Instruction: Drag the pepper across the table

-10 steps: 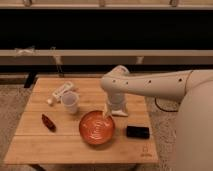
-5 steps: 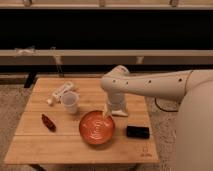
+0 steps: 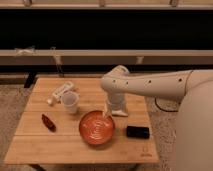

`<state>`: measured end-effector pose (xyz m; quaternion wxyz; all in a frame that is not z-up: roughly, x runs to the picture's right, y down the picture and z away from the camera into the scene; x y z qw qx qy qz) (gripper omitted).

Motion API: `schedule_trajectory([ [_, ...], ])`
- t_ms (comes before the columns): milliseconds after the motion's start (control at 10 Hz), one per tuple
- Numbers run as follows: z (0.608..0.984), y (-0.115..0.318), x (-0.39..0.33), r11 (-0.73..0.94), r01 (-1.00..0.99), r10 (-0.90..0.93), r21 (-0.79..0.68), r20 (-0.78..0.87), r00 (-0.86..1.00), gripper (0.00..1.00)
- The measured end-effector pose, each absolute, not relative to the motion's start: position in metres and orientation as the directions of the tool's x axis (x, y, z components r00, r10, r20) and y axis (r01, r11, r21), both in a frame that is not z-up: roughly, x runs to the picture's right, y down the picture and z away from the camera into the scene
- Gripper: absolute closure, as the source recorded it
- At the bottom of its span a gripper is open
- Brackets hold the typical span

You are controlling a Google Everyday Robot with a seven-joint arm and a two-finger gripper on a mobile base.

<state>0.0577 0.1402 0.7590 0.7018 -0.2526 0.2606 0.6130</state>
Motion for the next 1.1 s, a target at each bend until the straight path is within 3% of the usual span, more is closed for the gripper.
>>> schedule_trajectory([
  [1100,0.7576,0.1406,0.0576,0.121,-0.992,0.729,-0.046,-0.674,0.120,0.20],
])
